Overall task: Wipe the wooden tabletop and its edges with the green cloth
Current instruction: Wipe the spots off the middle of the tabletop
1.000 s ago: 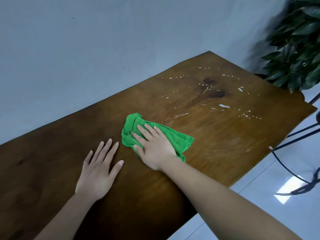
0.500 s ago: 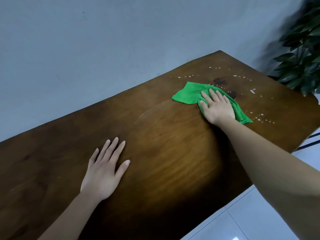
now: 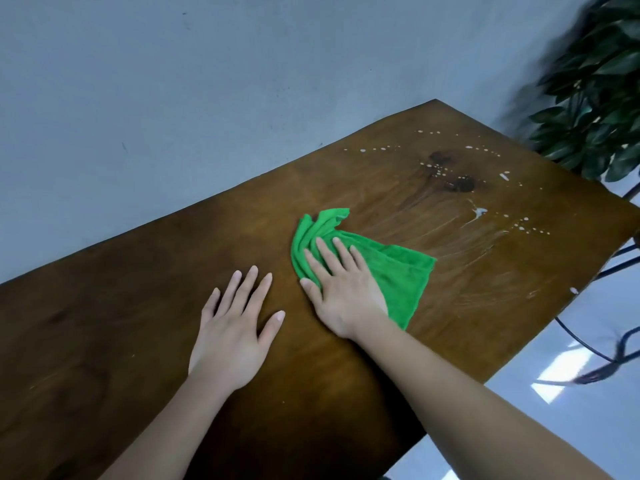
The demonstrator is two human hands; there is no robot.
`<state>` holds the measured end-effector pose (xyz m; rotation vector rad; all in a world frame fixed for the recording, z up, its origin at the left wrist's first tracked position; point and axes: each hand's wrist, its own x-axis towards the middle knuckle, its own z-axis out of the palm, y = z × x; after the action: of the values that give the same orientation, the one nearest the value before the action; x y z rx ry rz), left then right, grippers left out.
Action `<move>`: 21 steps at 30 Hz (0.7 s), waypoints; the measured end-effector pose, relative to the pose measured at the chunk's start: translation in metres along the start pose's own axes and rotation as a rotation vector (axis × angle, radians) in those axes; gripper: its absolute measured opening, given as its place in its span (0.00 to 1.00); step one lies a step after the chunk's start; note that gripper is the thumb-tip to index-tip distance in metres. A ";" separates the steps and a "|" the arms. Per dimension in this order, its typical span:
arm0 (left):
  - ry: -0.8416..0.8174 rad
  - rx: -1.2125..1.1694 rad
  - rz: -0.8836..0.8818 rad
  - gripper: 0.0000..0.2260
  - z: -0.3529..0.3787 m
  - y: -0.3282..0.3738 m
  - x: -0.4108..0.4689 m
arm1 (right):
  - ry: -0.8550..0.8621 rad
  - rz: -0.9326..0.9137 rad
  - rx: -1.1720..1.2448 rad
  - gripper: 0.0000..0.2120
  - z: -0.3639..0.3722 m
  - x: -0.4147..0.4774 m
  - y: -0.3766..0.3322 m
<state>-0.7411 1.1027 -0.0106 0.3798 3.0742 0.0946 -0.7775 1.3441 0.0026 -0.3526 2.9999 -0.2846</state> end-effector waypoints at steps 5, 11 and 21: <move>0.007 0.003 -0.005 0.36 0.002 0.001 0.008 | -0.009 -0.122 -0.003 0.33 0.001 0.056 -0.027; 0.005 -0.010 -0.056 0.35 0.000 0.009 0.046 | -0.023 -0.134 0.046 0.30 -0.018 0.135 0.027; -0.018 -0.021 -0.169 0.36 -0.005 0.041 0.130 | 0.002 0.008 0.033 0.30 -0.066 0.230 0.197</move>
<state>-0.8577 1.1736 -0.0076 0.1184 3.0686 0.1170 -1.0518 1.4882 0.0086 -0.3371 2.9941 -0.3329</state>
